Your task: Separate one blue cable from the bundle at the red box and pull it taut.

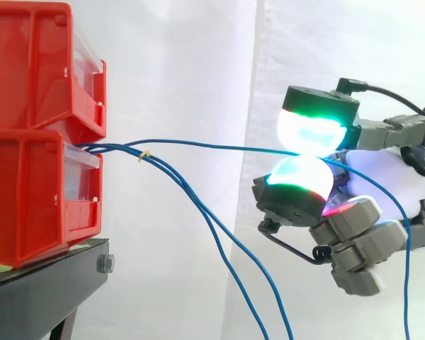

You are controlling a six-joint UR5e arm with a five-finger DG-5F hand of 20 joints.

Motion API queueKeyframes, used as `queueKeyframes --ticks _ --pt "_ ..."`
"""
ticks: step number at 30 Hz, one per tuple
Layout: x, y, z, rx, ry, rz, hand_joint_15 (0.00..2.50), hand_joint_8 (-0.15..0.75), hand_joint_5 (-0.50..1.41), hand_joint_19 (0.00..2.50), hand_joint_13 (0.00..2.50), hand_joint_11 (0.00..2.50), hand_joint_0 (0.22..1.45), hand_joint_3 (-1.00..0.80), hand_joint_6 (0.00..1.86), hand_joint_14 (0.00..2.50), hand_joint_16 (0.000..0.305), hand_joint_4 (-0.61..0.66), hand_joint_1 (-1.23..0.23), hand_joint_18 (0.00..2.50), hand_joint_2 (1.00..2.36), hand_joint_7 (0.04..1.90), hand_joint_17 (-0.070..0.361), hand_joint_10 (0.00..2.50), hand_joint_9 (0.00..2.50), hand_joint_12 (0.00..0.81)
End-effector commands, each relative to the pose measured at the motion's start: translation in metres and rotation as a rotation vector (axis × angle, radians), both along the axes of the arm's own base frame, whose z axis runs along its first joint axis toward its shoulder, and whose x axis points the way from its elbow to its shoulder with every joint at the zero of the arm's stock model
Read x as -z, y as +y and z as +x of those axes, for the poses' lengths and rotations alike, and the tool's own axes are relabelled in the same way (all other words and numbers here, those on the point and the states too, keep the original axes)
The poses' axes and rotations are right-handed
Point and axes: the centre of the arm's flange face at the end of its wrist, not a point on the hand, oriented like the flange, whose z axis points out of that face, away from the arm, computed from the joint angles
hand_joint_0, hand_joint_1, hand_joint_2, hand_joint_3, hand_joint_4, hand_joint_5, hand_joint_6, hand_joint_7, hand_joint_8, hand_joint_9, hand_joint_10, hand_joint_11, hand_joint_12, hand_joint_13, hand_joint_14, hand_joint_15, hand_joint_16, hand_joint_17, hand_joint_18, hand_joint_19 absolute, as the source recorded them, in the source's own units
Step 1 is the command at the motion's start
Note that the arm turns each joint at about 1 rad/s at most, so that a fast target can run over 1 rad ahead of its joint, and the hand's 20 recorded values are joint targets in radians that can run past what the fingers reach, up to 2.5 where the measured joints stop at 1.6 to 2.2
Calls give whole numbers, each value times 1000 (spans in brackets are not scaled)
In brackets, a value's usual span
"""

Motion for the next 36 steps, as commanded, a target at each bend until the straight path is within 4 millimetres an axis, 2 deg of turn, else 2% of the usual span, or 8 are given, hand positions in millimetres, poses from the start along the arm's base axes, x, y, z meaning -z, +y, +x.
queueKeyframes --ticks 1,4,6,11,17,19,27,36 --pt "0 2 0 2 0 25 1761 312 -198 1068 1152 1529 664 -130 838 465 42 11 -759 974 1027 1096 95 15 1071 320" --pt "0 4 1 1 -3 34 1718 312 -198 1229 1085 1532 665 -131 837 846 40 10 -760 1026 1027 1101 91 14 1071 326" --pt "-1 6 2 -2 -14 38 1628 316 -197 1413 1022 1545 667 -138 837 1294 38 15 -760 1116 1026 1091 86 14 1078 336" --pt "-5 8 7 -7 -57 37 1575 299 -196 1593 954 1671 669 -135 836 1770 36 14 -763 1214 1027 1084 80 8 1167 349" --pt "-7 7 10 -7 -83 31 1608 272 -195 1595 925 1782 674 -149 834 1919 37 16 -767 1231 1026 1084 83 340 1231 353" --pt "-7 7 10 -7 -83 31 1611 276 -194 1570 923 1669 674 -152 832 1924 37 17 -767 1226 1026 1076 83 692 1272 359" --pt "-7 8 11 -7 -84 31 1606 289 -192 1537 913 1493 672 -146 826 1962 38 23 -771 1206 1027 1088 86 1302 1229 363" --pt "-7 8 10 -7 -83 31 1609 288 -192 1528 908 1528 667 -124 828 1954 38 1 -770 1185 1028 1114 86 1437 1211 365"
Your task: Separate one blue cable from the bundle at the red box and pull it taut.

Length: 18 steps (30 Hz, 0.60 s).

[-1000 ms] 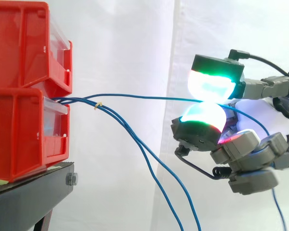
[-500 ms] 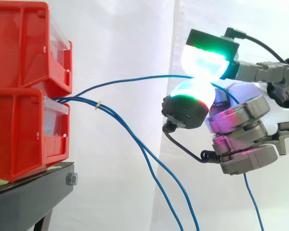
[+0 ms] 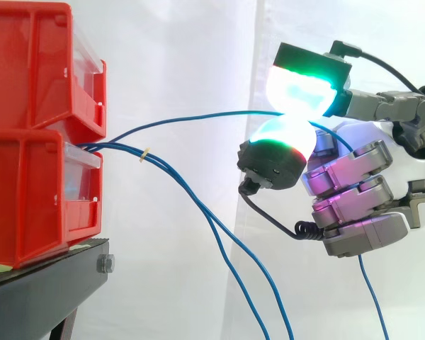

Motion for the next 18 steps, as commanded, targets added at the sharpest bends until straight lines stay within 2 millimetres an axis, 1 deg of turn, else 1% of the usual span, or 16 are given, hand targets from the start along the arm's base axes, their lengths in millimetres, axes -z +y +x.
queueKeyframes --ticks 1,7,11,18 --pt "0 1 0 -1 0 0 1609 288 -192 1526 908 1546 667 -121 829 1953 38 -2 -770 1184 1028 1111 86 1434 1210 365" --pt "0 0 0 1 1 0 1599 281 -191 1539 904 1533 665 -103 835 1960 38 2 -765 1181 1028 1099 85 1482 1204 361" --pt "0 0 0 -1 0 0 1611 292 -190 1549 903 1514 663 -97 835 1979 38 7 -763 1184 1028 1100 85 1509 1209 369" --pt "0 1 0 -1 0 0 1600 285 -189 1503 898 1557 662 -88 837 2019 37 0 -762 1189 1028 1099 82 1517 1208 379"
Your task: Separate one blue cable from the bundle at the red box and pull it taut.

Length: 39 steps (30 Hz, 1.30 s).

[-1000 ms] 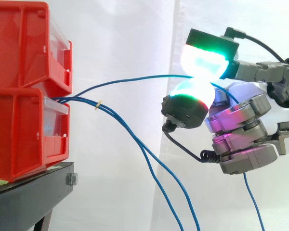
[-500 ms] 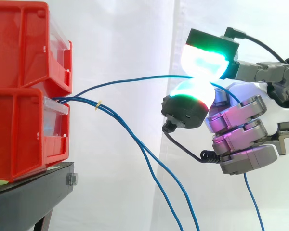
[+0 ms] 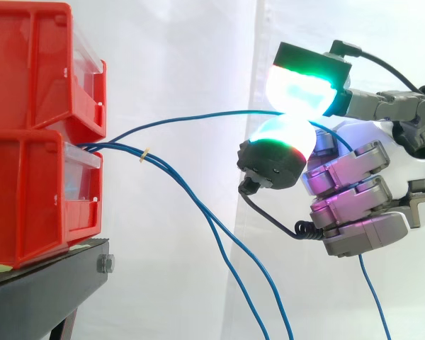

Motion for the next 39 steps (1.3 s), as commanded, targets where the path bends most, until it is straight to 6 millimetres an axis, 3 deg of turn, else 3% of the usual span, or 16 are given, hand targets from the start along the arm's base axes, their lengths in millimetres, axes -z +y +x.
queueKeyframes --ticks 1,39 --pt "0 -1 0 1 0 0 1606 280 -188 1480 898 1543 660 -82 837 2014 37 0 -761 1188 1028 1101 83 1525 1208 376" --pt "0 1 0 -2 0 0 1636 300 -185 1396 964 1623 662 -83 833 1823 39 13 -760 1170 1027 1116 89 1453 1236 374"
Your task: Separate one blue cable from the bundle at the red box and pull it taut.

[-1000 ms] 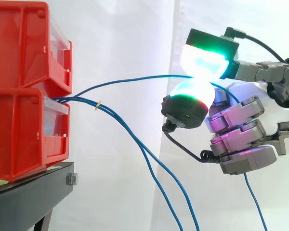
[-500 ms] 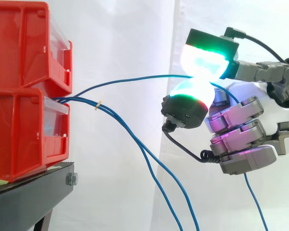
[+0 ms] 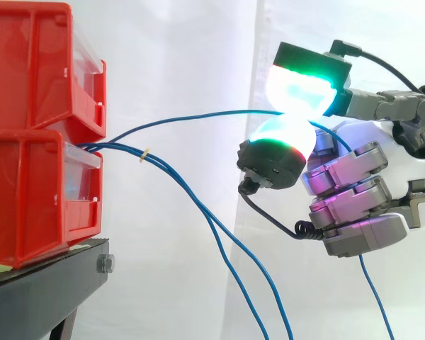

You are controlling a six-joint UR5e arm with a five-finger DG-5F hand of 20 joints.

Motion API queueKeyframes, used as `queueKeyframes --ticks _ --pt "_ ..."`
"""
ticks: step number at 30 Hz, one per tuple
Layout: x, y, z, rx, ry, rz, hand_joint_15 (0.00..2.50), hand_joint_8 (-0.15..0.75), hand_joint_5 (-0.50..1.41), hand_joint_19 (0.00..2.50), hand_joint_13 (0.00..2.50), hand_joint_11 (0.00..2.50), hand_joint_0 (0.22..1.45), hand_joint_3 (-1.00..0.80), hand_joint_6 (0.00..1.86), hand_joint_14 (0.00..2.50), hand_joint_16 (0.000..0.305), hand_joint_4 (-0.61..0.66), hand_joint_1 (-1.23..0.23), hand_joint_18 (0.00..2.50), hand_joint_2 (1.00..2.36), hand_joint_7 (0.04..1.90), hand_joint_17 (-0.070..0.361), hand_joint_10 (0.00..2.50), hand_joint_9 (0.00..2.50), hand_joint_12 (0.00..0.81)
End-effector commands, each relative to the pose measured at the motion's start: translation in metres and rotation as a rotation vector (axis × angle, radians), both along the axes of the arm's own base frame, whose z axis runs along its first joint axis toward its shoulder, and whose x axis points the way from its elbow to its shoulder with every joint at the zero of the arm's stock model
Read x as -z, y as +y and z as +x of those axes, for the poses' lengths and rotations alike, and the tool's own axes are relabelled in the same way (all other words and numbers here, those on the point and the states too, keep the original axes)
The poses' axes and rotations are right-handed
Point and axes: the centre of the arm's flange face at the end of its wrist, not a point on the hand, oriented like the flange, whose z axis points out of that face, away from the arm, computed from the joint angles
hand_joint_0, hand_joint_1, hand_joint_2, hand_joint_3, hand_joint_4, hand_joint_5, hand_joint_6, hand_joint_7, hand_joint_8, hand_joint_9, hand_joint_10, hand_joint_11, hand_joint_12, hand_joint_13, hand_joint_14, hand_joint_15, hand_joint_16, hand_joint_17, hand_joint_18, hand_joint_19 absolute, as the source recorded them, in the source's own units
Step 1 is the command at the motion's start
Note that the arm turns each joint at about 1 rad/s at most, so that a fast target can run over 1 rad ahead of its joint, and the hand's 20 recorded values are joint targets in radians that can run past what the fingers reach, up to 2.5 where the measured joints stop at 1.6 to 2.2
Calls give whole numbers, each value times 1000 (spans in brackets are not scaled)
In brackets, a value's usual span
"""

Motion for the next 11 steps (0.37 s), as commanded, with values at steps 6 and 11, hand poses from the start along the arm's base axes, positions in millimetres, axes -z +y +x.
queueKeyframes --ticks 6,11 --pt "0 0 0 0 0 0 1669 300 -185 1408 967 1634 661 -82 833 1811 39 14 -760 1171 1029 1115 88 1442 1241 375" --pt "0 0 0 0 0 0 1671 299 -185 1407 966 1635 661 -83 832 1822 39 13 -760 1172 1028 1119 88 1440 1242 375"
